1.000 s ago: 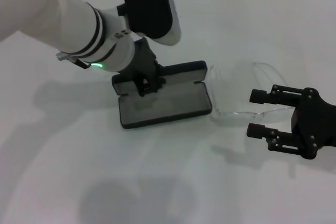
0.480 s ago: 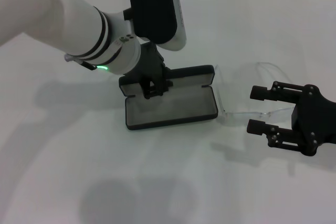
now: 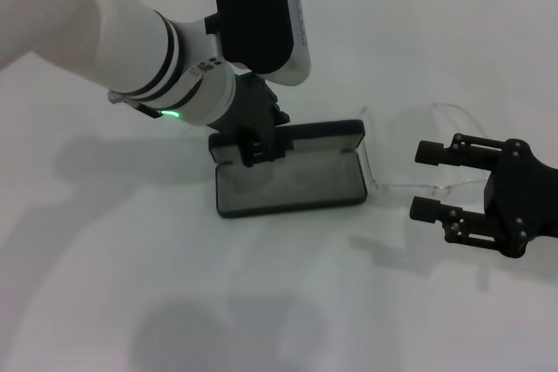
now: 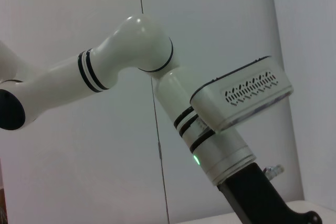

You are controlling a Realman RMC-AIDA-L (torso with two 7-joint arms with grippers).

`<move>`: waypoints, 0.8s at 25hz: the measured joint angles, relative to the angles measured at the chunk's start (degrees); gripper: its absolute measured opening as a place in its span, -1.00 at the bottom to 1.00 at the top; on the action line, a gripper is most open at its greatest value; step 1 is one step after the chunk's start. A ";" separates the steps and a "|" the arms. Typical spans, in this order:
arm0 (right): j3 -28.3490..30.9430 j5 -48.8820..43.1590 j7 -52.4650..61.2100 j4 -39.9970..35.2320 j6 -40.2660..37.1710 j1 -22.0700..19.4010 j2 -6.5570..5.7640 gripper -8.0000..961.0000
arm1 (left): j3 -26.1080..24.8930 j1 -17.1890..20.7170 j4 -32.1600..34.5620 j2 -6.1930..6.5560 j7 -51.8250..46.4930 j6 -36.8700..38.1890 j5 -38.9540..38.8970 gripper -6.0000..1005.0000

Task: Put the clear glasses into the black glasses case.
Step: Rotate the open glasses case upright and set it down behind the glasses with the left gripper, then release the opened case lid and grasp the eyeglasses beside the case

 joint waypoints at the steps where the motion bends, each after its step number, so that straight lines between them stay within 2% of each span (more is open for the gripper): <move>1: 0.00 0.11 0.00 0.00 0.00 0.00 0.00 0.28 | 0.07 0.00 -0.13 0.00 -0.11 -0.01 0.18 -0.44; 6: 0.00 0.57 0.00 0.06 0.00 0.00 -0.02 0.28 | 0.12 -0.01 -0.27 0.00 -0.38 -0.25 0.37 -0.36; 11: 0.00 0.59 0.00 0.09 0.01 -0.29 -0.06 0.28 | -1.89 0.52 1.96 -0.03 -1.06 -0.60 -1.70 -0.05; 15: 0.00 0.60 0.00 0.10 0.04 -0.38 -0.08 0.28 | -4.82 3.43 6.16 0.10 0.25 -0.51 -8.48 -0.05; 20: 0.06 0.65 0.00 0.10 0.07 -0.48 -0.12 0.28 | -10.11 9.42 12.56 0.22 5.67 0.22 -21.38 -0.04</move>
